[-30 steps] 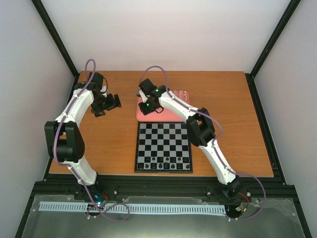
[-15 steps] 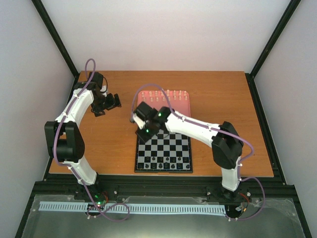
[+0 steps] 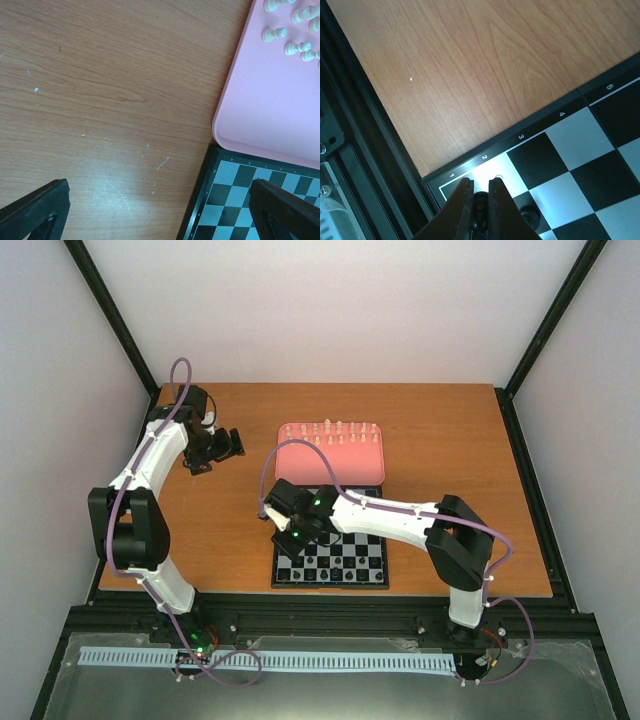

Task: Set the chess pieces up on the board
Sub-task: Place the chess piece on the chessboard.

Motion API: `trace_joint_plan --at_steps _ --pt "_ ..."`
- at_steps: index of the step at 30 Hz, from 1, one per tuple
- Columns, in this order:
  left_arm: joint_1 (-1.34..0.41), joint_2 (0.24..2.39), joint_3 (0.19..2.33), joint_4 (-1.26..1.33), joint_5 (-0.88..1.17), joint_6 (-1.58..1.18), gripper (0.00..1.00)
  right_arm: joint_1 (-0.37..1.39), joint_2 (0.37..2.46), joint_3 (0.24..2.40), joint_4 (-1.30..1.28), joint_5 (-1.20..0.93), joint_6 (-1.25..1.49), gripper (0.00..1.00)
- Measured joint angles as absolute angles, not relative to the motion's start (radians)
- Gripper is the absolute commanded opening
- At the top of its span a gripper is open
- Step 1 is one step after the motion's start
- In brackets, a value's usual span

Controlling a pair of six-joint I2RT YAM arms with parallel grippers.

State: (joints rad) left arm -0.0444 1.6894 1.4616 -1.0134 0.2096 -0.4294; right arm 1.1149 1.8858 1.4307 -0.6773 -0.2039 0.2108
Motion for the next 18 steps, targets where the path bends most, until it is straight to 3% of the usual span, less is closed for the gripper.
trace_joint_plan --at_steps 18 --pt "-0.044 1.684 1.453 -1.013 0.210 -0.429 1.00 1.116 1.983 1.461 -0.684 -0.231 0.207 0.03"
